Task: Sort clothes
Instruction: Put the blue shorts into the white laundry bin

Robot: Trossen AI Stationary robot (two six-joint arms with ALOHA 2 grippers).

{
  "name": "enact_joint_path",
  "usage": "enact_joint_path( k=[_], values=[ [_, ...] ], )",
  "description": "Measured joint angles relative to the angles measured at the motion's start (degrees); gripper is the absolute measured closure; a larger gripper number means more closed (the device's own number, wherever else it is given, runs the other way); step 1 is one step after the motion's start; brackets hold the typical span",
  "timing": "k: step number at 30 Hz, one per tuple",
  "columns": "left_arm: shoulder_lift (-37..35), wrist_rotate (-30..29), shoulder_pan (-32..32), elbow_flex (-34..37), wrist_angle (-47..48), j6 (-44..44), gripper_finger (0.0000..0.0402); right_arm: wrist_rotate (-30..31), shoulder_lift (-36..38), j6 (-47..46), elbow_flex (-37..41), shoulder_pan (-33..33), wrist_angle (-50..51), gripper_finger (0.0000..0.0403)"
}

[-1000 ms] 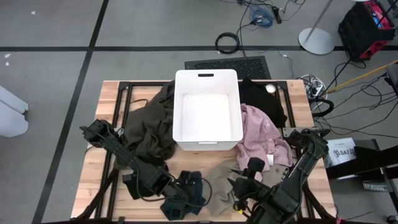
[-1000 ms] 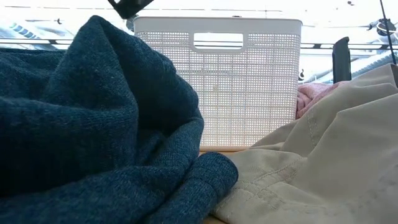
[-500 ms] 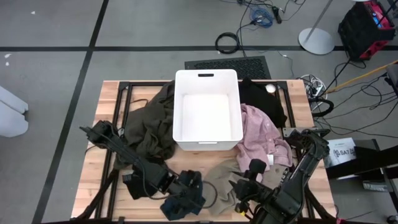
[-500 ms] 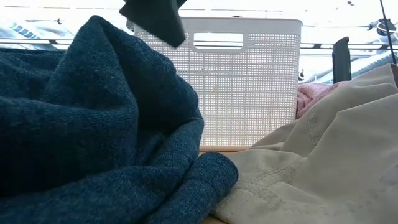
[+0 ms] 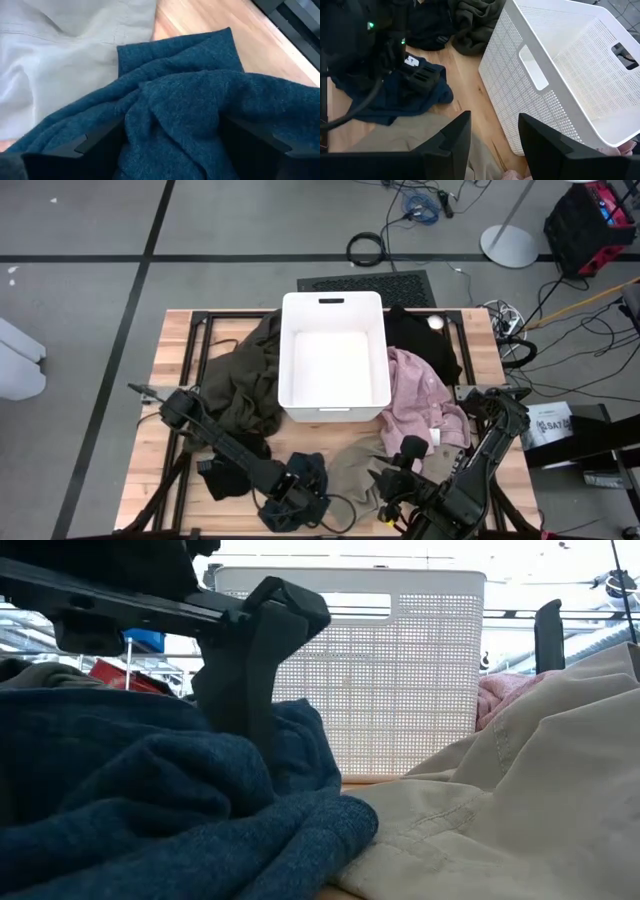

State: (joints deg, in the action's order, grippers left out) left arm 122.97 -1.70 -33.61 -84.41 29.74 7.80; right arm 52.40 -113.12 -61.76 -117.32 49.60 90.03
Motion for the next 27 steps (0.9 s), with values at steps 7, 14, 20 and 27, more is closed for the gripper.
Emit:
enact_joint_path(
  k=[7,14,20,27],
  values=[
    [2.7,10.02,2.3,-0.93,0.9,-7.23,0.0084,-0.02,0.0,0.02,0.02,0.0,-0.01,0.0252],
    [2.72,9.95,2.89,-0.93,1.53,-8.51,0.0119,0.02,0.0,0.77,0.02,0.0,-0.08,0.0252],
    [2.79,4.67,2.02,-0.93,3.14,-8.98,0.0174,0.0,0.0,1.04,0.04,0.0,-0.14,0.0252],
    [2.79,2.2,0.85,-0.19,3.34,-11.65,0.0272,0.0,0.0,1.14,0.04,0.0,-0.19,0.0252]
  ],
)
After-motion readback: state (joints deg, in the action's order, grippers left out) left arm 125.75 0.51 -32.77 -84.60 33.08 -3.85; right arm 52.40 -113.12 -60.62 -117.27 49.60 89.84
